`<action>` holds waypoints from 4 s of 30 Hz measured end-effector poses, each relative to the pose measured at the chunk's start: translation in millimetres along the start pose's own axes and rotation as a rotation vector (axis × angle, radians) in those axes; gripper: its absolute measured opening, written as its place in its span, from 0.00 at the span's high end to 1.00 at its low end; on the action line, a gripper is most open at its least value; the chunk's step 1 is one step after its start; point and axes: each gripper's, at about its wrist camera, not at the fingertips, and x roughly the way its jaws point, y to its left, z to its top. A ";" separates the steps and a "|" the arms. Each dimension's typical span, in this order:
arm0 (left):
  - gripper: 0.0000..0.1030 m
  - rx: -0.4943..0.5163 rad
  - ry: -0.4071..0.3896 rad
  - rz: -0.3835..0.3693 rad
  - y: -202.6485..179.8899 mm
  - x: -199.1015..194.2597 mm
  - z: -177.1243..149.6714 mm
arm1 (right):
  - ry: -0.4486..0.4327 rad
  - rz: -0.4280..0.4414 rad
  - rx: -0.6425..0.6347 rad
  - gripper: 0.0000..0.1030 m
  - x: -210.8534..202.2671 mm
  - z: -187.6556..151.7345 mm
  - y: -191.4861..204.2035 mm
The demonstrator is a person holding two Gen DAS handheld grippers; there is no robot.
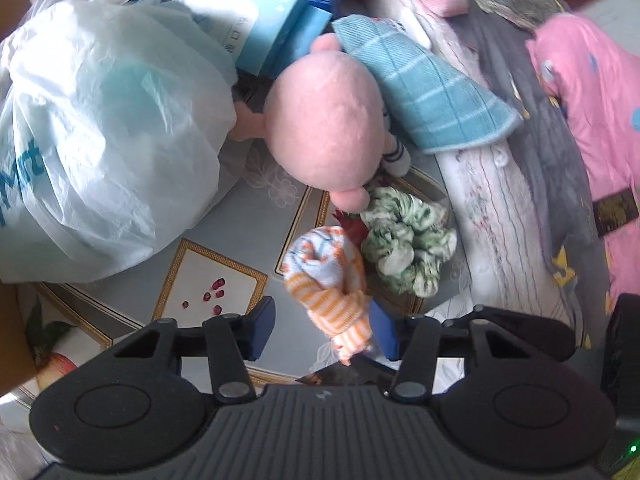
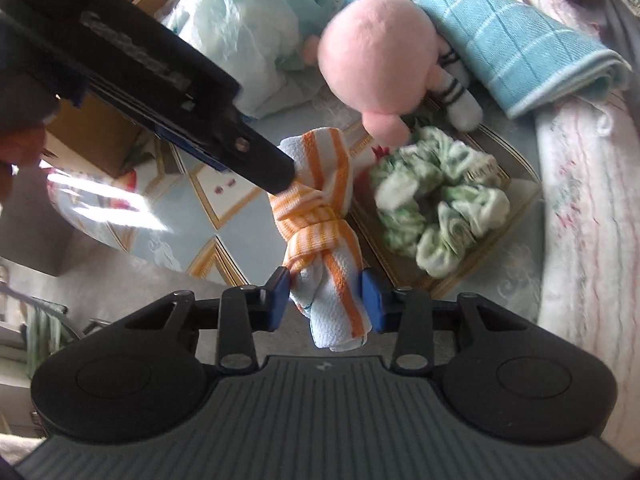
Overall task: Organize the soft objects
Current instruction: 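Move the right gripper down toward the pink plush doll, then grasp the pink plush doll's head with the right gripper and lift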
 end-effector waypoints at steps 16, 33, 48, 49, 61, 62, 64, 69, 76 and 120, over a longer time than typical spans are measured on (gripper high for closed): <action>0.47 -0.084 -0.139 0.104 6.2 -48.1 42.5 | -0.065 0.099 0.101 0.41 3.6 51.9 -16.8; 0.51 -0.050 -0.139 0.083 -10.4 -30.0 69.4 | -0.258 0.096 0.286 0.42 -59.5 74.3 -110.3; 0.42 -0.183 -0.046 -0.017 3.4 6.0 96.3 | -0.225 0.342 0.532 0.50 -3.0 89.2 -134.5; 0.41 -0.191 -0.045 -0.009 3.3 8.5 97.2 | -0.225 0.354 0.552 0.50 0.4 88.9 -137.1; 0.42 -0.032 -0.076 0.087 -30.9 9.0 94.3 | -0.210 0.488 0.790 0.49 37.8 87.9 -152.9; 0.42 -0.016 -0.082 0.093 -34.9 8.1 93.7 | -0.206 0.477 0.787 0.49 38.7 90.2 -150.9; 0.42 0.008 -0.105 0.096 -42.0 3.7 92.8 | -0.202 0.464 0.775 0.49 39.5 94.8 -146.5; 0.42 0.047 -0.135 0.103 -52.9 -13.4 91.2 | -0.226 0.471 0.757 0.51 25.8 95.4 -146.4; 0.57 0.085 -0.124 -0.045 -61.5 -35.1 84.6 | -0.257 0.572 0.761 0.75 7.9 93.9 -136.6; 0.29 0.054 -0.094 -0.035 -30.1 -33.0 79.1 | -0.260 0.464 0.808 0.44 16.8 94.8 -129.2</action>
